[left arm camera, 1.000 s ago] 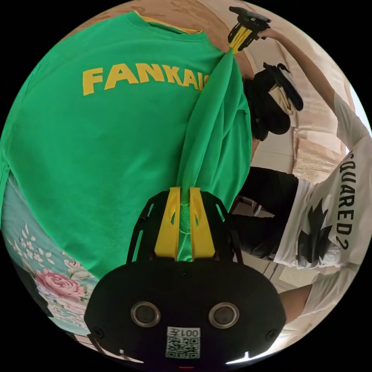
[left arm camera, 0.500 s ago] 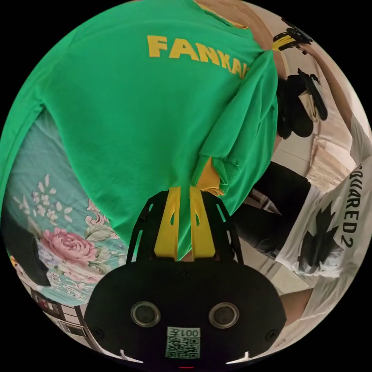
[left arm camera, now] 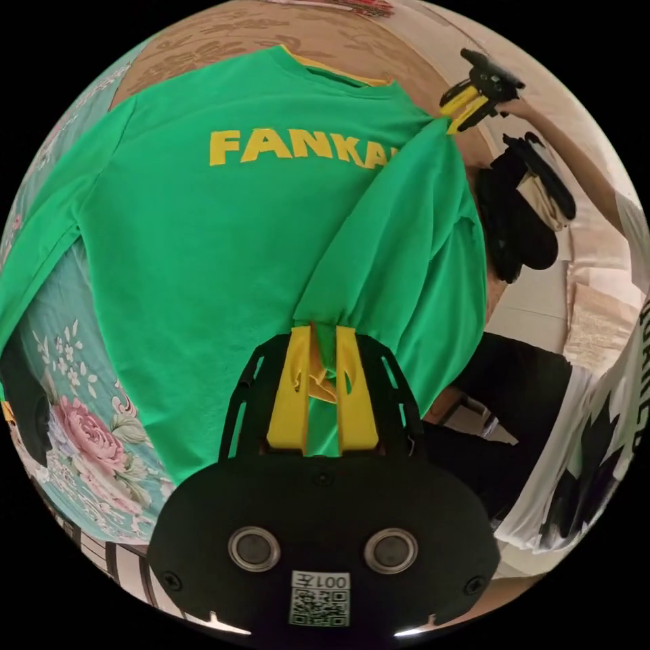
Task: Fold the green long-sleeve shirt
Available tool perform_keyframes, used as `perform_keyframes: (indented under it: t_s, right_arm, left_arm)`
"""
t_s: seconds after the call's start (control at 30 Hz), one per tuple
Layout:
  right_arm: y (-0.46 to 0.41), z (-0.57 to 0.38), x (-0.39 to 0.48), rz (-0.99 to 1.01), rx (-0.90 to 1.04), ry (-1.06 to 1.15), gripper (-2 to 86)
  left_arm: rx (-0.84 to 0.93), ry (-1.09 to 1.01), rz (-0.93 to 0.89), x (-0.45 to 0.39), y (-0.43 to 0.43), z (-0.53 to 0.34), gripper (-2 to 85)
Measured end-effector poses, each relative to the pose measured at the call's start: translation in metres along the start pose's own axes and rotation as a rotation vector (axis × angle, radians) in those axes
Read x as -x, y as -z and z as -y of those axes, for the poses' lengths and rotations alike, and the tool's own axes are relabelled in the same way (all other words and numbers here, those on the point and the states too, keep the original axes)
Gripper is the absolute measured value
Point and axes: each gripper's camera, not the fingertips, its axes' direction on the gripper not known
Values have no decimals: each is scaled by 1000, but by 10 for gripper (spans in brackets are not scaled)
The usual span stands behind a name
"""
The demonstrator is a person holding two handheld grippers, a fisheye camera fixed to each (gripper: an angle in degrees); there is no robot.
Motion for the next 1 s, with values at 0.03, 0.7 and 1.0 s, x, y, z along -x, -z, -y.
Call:
perform_keyframes:
  t_s: [0.03,0.7,1.0]
  right_arm:
    - [-4,1,2,1,-2,-7,38]
    - [-155,74,341,-480,-488,-1153,46]
    - [-249,130,353,-372,-529,-1356,89]
  left_arm:
    - [-13,1,-26,5,8,-5,6]
    - [-32,-26,-227,36,41,-24,-14]
    - [-99,-25,-292,37,62,-42,-14]
